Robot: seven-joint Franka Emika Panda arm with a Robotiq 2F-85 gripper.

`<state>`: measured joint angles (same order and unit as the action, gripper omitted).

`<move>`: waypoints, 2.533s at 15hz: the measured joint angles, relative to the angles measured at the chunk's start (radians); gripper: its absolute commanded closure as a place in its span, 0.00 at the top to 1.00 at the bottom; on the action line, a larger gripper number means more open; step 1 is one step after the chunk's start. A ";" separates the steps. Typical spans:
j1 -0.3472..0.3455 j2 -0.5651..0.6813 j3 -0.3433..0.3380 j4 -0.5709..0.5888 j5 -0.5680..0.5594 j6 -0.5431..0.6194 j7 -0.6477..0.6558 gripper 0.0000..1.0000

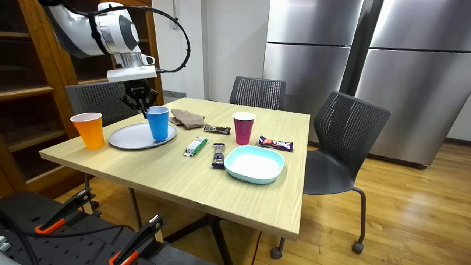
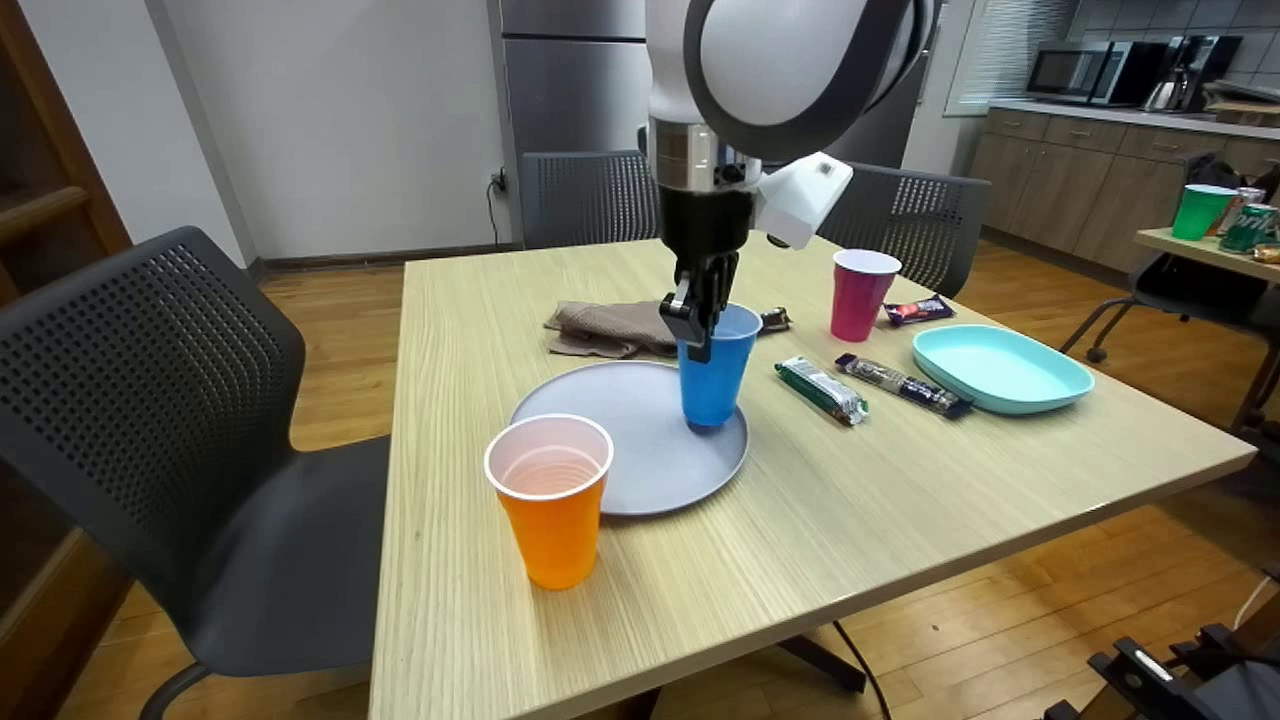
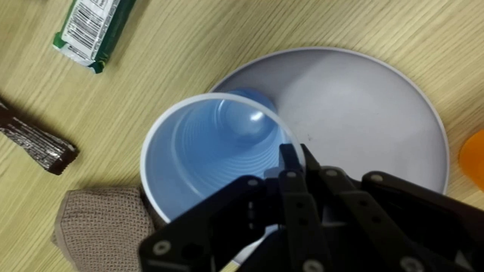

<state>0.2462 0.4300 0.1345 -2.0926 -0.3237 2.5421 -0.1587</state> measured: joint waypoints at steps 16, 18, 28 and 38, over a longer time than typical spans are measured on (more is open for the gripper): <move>0.000 0.019 0.013 0.021 -0.001 0.002 -0.072 1.00; 0.000 0.002 0.013 0.021 -0.001 0.003 -0.072 1.00; 0.015 -0.065 0.040 0.005 0.050 -0.001 0.015 1.00; 0.018 -0.061 0.041 0.003 0.054 0.002 0.029 1.00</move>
<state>0.2643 0.3685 0.1752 -2.0900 -0.2701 2.5439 -0.1296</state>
